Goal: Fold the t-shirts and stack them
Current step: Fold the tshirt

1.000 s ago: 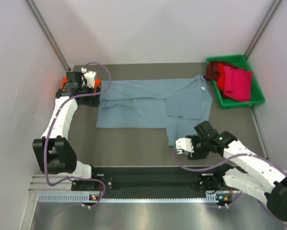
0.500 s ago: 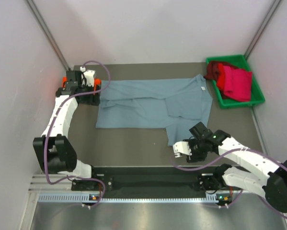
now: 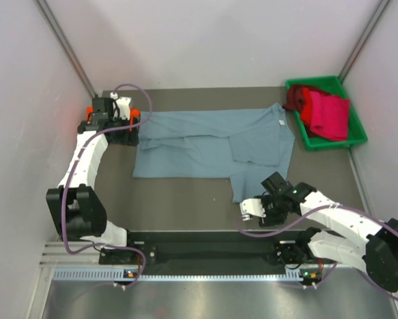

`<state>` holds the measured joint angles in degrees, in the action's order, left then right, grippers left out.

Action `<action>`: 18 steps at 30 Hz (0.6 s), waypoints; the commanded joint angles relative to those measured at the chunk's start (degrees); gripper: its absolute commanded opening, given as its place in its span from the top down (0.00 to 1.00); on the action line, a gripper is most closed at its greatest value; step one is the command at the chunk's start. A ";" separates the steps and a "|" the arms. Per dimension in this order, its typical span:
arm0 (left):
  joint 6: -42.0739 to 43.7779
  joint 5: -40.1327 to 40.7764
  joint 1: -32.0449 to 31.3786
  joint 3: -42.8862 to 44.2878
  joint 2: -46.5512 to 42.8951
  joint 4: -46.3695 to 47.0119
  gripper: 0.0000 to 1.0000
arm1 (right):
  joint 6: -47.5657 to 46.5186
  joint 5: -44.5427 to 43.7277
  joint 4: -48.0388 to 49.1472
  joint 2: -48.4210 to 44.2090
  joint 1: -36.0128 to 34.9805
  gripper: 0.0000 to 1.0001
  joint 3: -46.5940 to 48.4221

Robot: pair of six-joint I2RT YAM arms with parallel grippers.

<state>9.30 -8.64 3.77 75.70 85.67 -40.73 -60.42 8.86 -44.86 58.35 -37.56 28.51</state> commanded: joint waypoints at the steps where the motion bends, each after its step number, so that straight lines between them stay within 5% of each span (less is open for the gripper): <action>1: -0.77 0.12 0.36 1.99 -0.41 0.74 0.25 | -0.75 0.28 3.46 0.80 -1.02 0.42 0.23; 9: -0.95 0.12 0.45 0.59 -1.47 0.74 0.25 | -0.75 0.89 4.78 2.47 -1.02 0.55 1.19; 15: -1.92 0.38 0.54 0.76 -0.85 -1.10 0.26 | 1.01 -0.07 2.59 1.77 -0.93 0.85 2.69; 16: -2.61 0.56 0.80 1.02 -0.77 -1.80 0.27 | 1.88 -0.42 2.15 1.25 -0.85 0.97 3.12; 18: -3.32 0.82 1.24 2.87 -0.24 -6.19 0.33 | 2.68 -1.56 0.92 -0.07 -0.32 1.00 4.70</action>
<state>7.60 -8.43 4.19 75.85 85.67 -42.46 -59.11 7.77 -42.09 60.47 -37.71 29.23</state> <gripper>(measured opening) 0.684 0.020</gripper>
